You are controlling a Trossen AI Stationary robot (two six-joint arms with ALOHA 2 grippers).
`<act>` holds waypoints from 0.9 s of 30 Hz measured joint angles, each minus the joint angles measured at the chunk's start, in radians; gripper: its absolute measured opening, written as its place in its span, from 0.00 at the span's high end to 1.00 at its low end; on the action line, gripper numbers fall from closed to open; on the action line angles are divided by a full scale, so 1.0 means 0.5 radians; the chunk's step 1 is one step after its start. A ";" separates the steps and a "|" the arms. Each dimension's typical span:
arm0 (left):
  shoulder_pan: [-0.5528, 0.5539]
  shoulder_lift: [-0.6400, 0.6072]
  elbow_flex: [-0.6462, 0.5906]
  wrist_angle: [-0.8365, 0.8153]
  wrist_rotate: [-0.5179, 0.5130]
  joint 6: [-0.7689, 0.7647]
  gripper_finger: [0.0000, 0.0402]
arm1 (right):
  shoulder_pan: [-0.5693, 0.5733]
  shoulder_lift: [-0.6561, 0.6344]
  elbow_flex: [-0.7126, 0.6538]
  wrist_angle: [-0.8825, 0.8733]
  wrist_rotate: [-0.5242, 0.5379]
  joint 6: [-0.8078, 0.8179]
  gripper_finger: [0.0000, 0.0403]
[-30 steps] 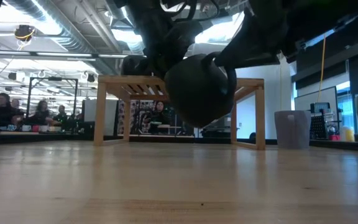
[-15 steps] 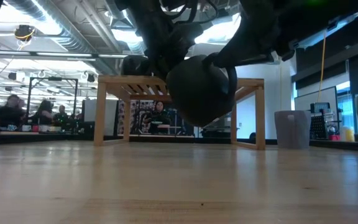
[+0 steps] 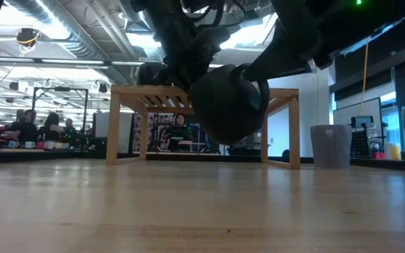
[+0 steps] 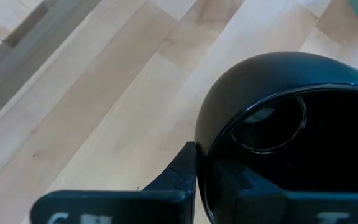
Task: Place coffee mugs
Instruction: Put the black mug onto the shelf
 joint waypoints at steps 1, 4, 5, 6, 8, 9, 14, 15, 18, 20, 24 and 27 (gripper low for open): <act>-0.001 0.000 0.000 0.001 0.001 -0.002 0.95 | 0.001 0.000 0.000 -0.008 -0.005 -0.003 0.89; -0.001 0.000 0.000 0.003 0.010 -0.004 0.92 | 0.001 0.000 -0.001 -0.019 -0.024 -0.014 0.89; -0.002 0.000 0.000 0.003 0.013 -0.004 0.91 | 0.001 0.000 -0.001 -0.017 -0.031 -0.014 0.89; -0.003 0.000 0.000 0.003 0.014 -0.005 0.90 | 0.001 0.000 -0.001 -0.017 -0.041 -0.015 0.89; -0.004 0.000 0.000 0.003 0.013 -0.003 0.89 | 0.001 0.000 -0.001 -0.015 -0.044 -0.011 0.89; -0.004 -0.004 0.000 0.002 0.012 0.001 0.88 | 0.001 0.000 -0.001 -0.014 -0.046 -0.007 0.89; -0.006 -0.101 0.001 -0.014 0.009 0.031 0.81 | 0.022 -0.016 -0.004 0.002 -0.070 -0.001 0.89; -0.009 -0.126 0.005 -0.012 0.004 0.032 0.79 | 0.023 -0.020 -0.004 0.021 -0.059 -0.003 0.89; -0.014 -0.227 0.004 -0.049 0.014 0.033 0.76 | 0.046 -0.060 -0.006 0.019 -0.073 -0.013 0.89; -0.015 -0.301 0.008 -0.058 0.003 0.044 0.75 | 0.047 -0.095 -0.009 0.002 -0.068 -0.013 0.90; -0.023 -0.428 0.005 -0.132 -0.046 0.087 0.75 | 0.049 -0.184 -0.007 0.032 -0.067 -0.029 0.91; -0.053 -0.534 0.003 -0.157 -0.073 0.100 0.75 | 0.049 -0.251 -0.006 0.032 -0.071 -0.071 0.93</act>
